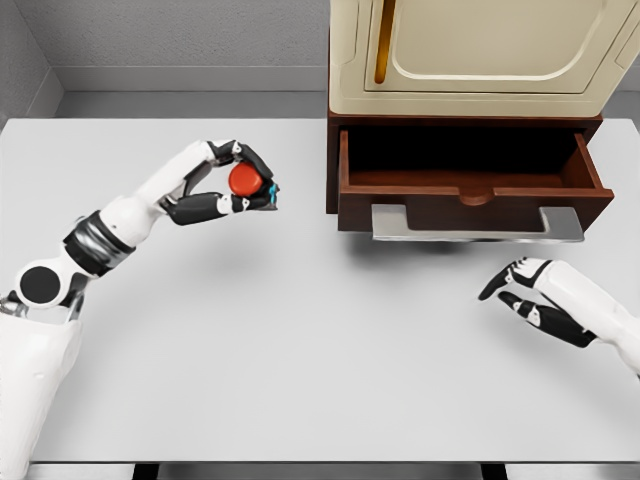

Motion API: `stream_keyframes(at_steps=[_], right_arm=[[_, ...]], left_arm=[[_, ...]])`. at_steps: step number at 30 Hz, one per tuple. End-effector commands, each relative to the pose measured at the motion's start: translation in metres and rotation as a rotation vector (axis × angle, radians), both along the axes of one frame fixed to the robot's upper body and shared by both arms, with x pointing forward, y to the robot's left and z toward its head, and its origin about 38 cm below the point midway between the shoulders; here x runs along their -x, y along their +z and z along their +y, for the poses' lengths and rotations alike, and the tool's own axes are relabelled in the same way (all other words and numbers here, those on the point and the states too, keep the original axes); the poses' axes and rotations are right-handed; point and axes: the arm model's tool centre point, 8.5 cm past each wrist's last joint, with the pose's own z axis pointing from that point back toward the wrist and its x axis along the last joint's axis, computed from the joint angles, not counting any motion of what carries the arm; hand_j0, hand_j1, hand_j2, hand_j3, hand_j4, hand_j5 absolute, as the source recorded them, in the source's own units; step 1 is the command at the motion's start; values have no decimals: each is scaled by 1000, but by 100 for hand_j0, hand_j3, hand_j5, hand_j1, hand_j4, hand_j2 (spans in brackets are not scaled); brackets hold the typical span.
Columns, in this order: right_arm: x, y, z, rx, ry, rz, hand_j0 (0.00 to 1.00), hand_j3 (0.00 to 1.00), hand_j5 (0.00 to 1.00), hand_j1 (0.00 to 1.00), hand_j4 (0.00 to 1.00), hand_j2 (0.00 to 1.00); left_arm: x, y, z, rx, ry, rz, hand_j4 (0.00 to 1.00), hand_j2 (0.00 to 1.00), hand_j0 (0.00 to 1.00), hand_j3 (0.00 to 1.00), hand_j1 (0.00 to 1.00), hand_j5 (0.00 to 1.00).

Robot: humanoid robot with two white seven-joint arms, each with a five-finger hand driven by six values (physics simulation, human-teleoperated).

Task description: Put the switch into the drawer with left arm, and close the drawer with right arm

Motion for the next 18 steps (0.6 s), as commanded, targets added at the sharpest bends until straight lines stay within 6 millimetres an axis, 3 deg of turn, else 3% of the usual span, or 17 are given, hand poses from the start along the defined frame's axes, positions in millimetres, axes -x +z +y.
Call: stream_keyframes(at_steps=[1,14,18], right_arm=[[-1,4,-4,12,2,1,47,47,47,47,47,47],[-2,6,-3,6,4,-6,47,47,47,47,47,47],[-3,6,-2,-1,3,-9,49,49,49,49,49,49]], left_arm=[[-1,-1,-9,17,-7,11,43,43,43,43,43,43],[-14,25,-33,35,-21,-51,42,42,42,42,42,42],[-20,37,-53,52,-39,-79,42,42,42,42,42,42]])
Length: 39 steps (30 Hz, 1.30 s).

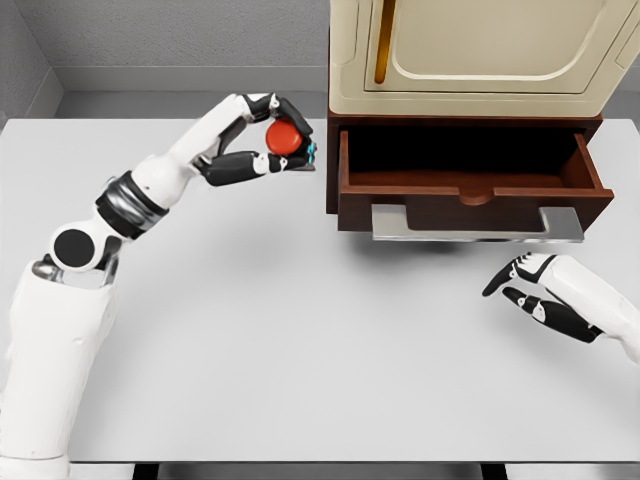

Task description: Put the switch into the drawer with left arm, and close the drawer with right arm

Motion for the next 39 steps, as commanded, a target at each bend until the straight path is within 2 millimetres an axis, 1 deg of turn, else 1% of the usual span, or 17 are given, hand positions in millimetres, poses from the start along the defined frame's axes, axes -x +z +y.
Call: stream_keyframes(at_steps=[1,5,7,11,16,20,25,26,28,32,35,37,39], right_arm=[[0,0,1,-10,-1,2,48,48,48,48,48,48],[-2,2,1,-13,-2,-5,49,49,49,49,49,49],[-2,2,1,-13,-2,-5,49,49,49,49,49,49],[-2,3,0,-8,-1,-6,48,48,48,48,48,48],[-2,3,0,-7,-2,-7,48,48,48,48,48,48],[-2,3,-1,-4,-1,-7,48,48,48,48,48,48],[-2,4,-1,-1,0,-7,48,48,48,48,48,48],[-2,3,-1,-2,1,-6,48,48,48,48,48,48],[-2,4,-1,0,1,-6,48,48,48,48,48,48],[-2,3,-1,0,1,-4,49,49,49,49,49,49],[-2,1,1,-7,1,-3,49,49,49,49,49,49],[-2,1,1,-4,1,-4,49,49,49,49,49,49],[-2,0,2,0,3,-3,49,49,49,49,49,49]], left_arm=[[-2,-1,-10,14,-5,23,42,42,42,42,42,42],[-4,5,-23,20,-23,23,42,42,42,42,42,42],[-5,9,-35,14,-25,4,42,42,42,42,42,42],[-7,21,-48,23,-50,-21,42,42,42,42,42,42],[-8,27,-65,16,-52,-45,42,42,42,42,42,42],[-18,31,-78,-13,-46,-52,42,42,42,42,42,42],[-21,28,-83,-146,3,-96,42,42,42,42,42,42],[-21,29,-89,-175,-3,-109,42,42,42,42,42,42],[-19,30,-95,-194,-13,-123,42,42,42,42,42,42],[-17,32,-97,-217,-11,-145,42,42,42,42,42,42],[-17,38,-99,-247,-1,-175,42,42,42,42,42,42],[-10,42,-112,-280,-28,-211,42,42,42,42,42,42],[-10,41,-114,-308,-19,-227,42,42,42,42,42,42]])
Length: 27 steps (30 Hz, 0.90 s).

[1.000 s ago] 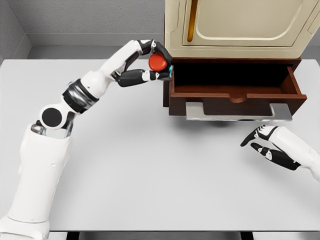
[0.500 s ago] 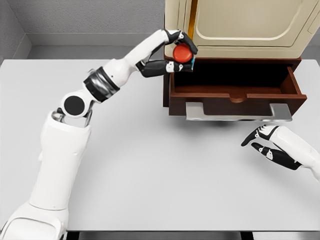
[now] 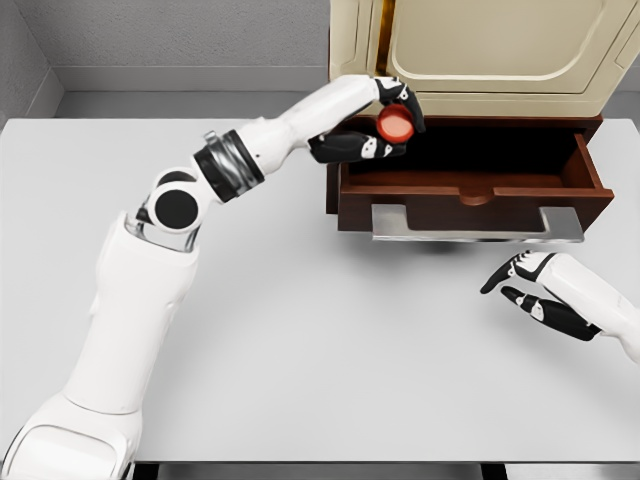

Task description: Put the switch into the drawer with left arm, and close the drawer with right arm

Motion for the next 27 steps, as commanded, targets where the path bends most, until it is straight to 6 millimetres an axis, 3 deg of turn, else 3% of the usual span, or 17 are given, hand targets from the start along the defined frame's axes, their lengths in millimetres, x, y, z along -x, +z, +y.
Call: stream_keyframes(at_steps=[1,16,27], right_arm=[[0,-1,0,-1,1,4,49,49,49,49,49,49],[1,-5,2,50,10,-6,50,50,50,50,50,50],[1,-5,2,51,11,-7,51,51,51,51,51,51]], left_arm=[[3,2,-5,-32,2,-28,42,42,42,42,42,42],[13,26,-31,-213,21,-213,44,44,44,44,44,44],[7,41,-47,-320,34,-304,44,44,44,44,44,44]])
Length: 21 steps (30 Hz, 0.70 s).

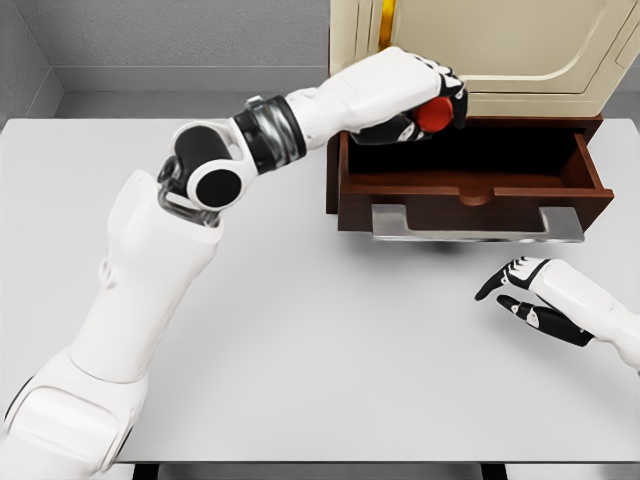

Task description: Put the switch into the drawer with left arm, and close the drawer with right arm

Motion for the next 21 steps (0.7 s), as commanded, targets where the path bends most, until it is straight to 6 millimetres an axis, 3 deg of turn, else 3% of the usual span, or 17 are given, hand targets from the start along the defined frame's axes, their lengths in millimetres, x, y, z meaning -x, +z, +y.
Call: stream_keyframes(at_steps=[1,5,6,7,9,21], right_arm=[[0,1,0,-5,-2,1,51,51,51,51,51,51],[0,0,0,-4,-1,1,51,51,51,51,51,51],[0,0,0,-4,-1,2,51,51,51,51,51,51],[0,1,0,-3,-1,1,51,51,51,51,51,51],[0,0,0,-4,-1,2,51,51,51,51,51,51],[0,1,0,-5,-2,1,52,52,52,52,52,52]], left_arm=[[1,-3,-4,-18,-2,-3,44,44,44,44,44,44],[1,-5,-6,-31,2,-6,47,47,47,47,47,47],[2,-5,-6,-32,3,-9,54,54,54,54,54,54],[1,-5,-5,-43,11,-16,69,69,69,69,69,69],[2,-4,-6,-42,10,-21,75,75,75,75,75,75],[4,-5,-10,-64,9,-35,76,76,76,76,76,76]])
